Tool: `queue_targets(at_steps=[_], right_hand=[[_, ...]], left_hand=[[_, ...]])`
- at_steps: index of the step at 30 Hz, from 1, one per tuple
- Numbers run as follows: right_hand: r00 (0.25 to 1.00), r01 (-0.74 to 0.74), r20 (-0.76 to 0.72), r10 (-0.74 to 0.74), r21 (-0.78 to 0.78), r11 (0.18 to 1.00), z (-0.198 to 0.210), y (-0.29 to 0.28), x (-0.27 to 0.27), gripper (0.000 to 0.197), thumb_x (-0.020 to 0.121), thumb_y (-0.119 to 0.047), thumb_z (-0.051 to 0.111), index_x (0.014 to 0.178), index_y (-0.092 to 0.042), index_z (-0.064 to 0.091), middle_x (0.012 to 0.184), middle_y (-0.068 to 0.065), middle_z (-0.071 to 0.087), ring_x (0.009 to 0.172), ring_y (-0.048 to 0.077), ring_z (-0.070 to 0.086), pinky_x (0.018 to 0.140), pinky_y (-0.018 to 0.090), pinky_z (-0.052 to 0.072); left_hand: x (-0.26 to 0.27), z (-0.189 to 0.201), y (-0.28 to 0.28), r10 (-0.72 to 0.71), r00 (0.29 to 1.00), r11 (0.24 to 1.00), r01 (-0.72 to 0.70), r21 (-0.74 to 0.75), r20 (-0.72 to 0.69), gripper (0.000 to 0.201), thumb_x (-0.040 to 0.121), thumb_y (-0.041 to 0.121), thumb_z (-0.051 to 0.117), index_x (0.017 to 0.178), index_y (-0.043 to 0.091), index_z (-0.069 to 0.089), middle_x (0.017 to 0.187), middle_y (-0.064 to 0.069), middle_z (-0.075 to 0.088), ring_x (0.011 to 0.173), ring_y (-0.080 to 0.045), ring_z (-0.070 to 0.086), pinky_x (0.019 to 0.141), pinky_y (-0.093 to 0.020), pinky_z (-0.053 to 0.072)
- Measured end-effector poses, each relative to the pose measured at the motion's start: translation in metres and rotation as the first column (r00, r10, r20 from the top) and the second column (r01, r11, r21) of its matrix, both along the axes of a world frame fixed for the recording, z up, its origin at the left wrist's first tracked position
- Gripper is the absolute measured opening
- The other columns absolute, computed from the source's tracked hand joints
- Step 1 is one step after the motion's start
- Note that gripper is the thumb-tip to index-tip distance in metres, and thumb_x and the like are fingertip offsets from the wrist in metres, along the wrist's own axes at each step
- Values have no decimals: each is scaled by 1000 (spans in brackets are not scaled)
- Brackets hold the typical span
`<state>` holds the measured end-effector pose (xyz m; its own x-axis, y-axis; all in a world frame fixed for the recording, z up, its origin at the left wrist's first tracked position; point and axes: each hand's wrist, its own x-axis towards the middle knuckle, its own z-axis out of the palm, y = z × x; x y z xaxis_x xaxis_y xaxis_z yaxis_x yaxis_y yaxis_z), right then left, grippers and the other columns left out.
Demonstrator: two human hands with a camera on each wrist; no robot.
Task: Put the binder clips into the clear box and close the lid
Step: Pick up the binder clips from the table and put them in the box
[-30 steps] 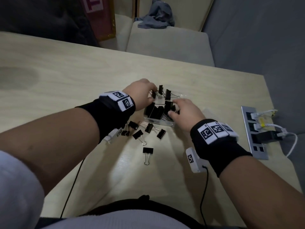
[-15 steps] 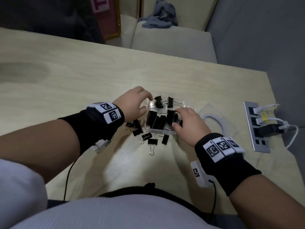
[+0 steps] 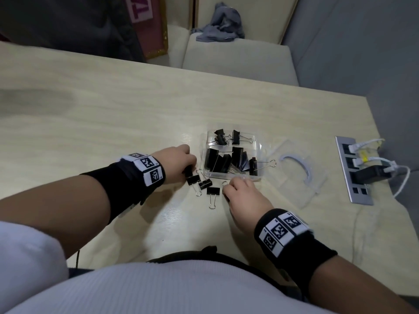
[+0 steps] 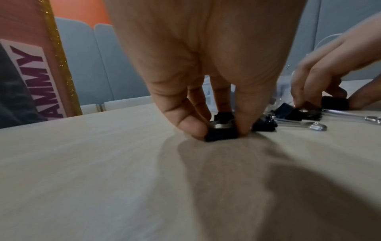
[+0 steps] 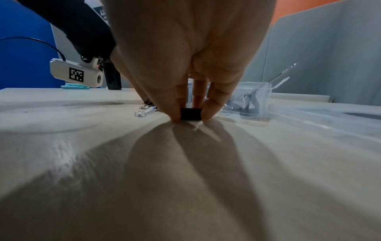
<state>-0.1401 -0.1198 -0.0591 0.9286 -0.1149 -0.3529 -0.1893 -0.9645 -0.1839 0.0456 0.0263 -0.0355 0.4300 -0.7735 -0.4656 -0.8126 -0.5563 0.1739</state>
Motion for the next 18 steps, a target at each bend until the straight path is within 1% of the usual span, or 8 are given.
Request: queue_targets(at_steps=[3, 6, 7, 9, 12, 15, 16, 18], right_hand=[[1000, 25, -10, -25, -8, 1000, 1, -3, 2, 31, 83, -2, 50, 110, -19, 47, 114, 6, 46, 101, 26, 43, 75, 36, 46], [997, 59, -49, -57, 39, 997, 12, -7, 6, 18, 82, -9, 47, 97, -18, 51, 104, 5, 46, 90, 25, 44, 70, 37, 47], [997, 67, -49, -64, 73, 995, 17, -8, 9, 16, 80, -12, 49, 95, -18, 52, 102, 4, 46, 86, 24, 45, 70, 36, 48], [997, 82, -19, -80, 166, 983, 31, -9, 14, 16, 78, -17, 54, 94, -20, 54, 100, 3, 46, 81, 22, 48, 70, 36, 51], [985, 153, 32, -171, 310, 938, 56, -13, 28, 18, 75, -26, 62, 91, -28, 55, 95, -3, 48, 82, 18, 52, 74, 34, 50], [926, 262, 118, -357, 479, 838, 72, -24, 46, 16, 72, -25, 65, 86, -28, 58, 92, 0, 57, 78, 17, 57, 75, 34, 52], [890, 296, 161, -426, 505, 810, 75, -29, 52, 16, 73, -24, 65, 87, -27, 60, 92, 2, 59, 77, 17, 58, 75, 34, 53], [817, 359, 252, -519, 483, 799, 77, -40, 64, 19, 76, -25, 65, 95, -26, 62, 98, 3, 60, 81, 17, 59, 79, 36, 53]], left_hand=[[-1, -3, -2, -2, 1000, 1000, 2, 9, 16, 29, 83, 31, 60, 111, 24, 60, 107, -2, 51, 89, -26, 62, 77, -37, 54], [2, -3, -4, -6, 1000, 1000, 6, -23, 27, 28, 83, 39, 60, 106, 25, 63, 96, 1, 50, 80, -21, 58, 74, -35, 53], [5, 0, -5, 3, 1000, 999, -3, -44, 21, 28, 83, 40, 60, 105, 25, 65, 92, 3, 49, 79, -20, 56, 73, -33, 53], [13, 8, -7, 35, 999, 995, -34, -89, 6, 28, 82, 41, 62, 105, 25, 66, 91, 3, 52, 83, -19, 57, 73, -32, 51], [29, 24, -13, 79, 997, 984, -80, -159, -12, 27, 81, 41, 65, 102, 25, 66, 93, 2, 60, 83, -16, 57, 76, -33, 50], [41, 39, -28, 161, 985, 955, -170, -242, -57, 27, 81, 45, 67, 99, 25, 66, 90, 3, 65, 79, -16, 58, 76, -30, 48], [43, 42, -34, 202, 976, 936, -217, -277, -83, 29, 80, 46, 68, 99, 25, 66, 88, 4, 66, 78, -16, 60, 75, -30, 48], [43, 47, -47, 279, 943, 878, -327, -350, -181, 33, 79, 46, 71, 103, 25, 65, 86, 6, 69, 73, -14, 66, 74, -28, 52]])
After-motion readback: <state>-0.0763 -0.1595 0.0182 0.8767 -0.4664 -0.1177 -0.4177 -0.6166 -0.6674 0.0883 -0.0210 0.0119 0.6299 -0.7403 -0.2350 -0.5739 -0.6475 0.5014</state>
